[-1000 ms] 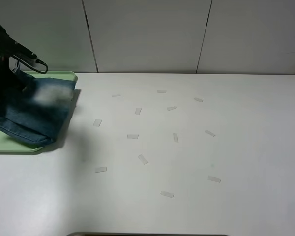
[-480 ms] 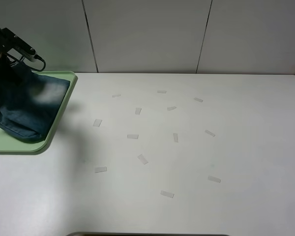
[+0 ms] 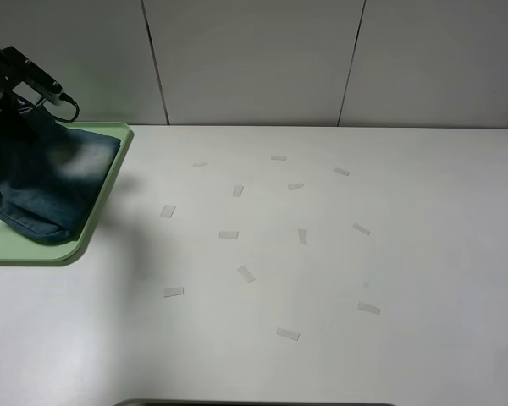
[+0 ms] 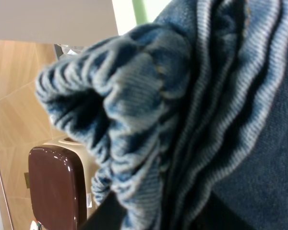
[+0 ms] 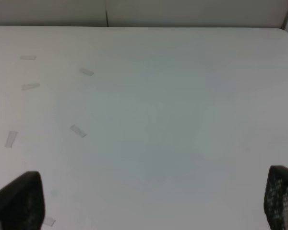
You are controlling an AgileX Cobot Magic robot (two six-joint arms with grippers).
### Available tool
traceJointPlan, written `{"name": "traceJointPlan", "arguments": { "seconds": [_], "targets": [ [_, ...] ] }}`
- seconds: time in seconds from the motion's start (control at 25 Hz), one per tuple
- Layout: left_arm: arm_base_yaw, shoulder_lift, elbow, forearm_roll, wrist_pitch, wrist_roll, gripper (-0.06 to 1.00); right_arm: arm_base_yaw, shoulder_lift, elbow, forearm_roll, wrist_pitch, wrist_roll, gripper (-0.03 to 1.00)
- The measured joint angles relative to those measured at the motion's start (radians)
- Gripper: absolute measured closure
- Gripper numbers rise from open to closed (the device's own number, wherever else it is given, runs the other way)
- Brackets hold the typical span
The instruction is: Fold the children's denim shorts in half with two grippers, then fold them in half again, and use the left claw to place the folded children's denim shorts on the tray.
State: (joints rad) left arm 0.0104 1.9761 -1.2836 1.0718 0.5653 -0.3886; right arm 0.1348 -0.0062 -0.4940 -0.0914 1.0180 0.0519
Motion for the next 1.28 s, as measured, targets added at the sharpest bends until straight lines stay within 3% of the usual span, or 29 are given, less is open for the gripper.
{"name": "traceJointPlan", "arguments": {
  "seconds": [0.08,0.28,0.36,0.6,0.92,1.12,1.28],
  "targets": [
    [0.0,0.0,0.0,0.0,-0.003,0.0,0.65,0.0,0.0,0.0,0.0,0.0,0.0,0.27],
    [0.0,0.0,0.0,0.0,-0.005,-0.024,0.11,0.0,0.0,0.0,0.0,0.0,0.0,0.27],
    [0.0,0.0,0.0,0.001,-0.006,-0.037,0.01,0.0,0.0,0.0,0.0,0.0,0.0,0.27],
    [0.0,-0.02,0.0,-0.01,-0.011,-0.065,-0.04,0.0,0.0,0.0,-0.001,0.0,0.0,0.27],
    [0.0,-0.201,0.0,-0.09,-0.098,-0.078,-0.05,0.0,0.0,0.0,-0.001,0.0,0.0,0.27],
    [-0.001,-0.364,0.011,-0.181,-0.104,-0.079,-0.05,0.0,0.0,0.0,-0.001,0.0,0.0,0.27],
    [-0.001,-0.553,0.115,-0.256,-0.159,-0.079,-0.05,0.0,0.0,0.0,-0.001,0.0,0.0,0.27]
  ]
}}
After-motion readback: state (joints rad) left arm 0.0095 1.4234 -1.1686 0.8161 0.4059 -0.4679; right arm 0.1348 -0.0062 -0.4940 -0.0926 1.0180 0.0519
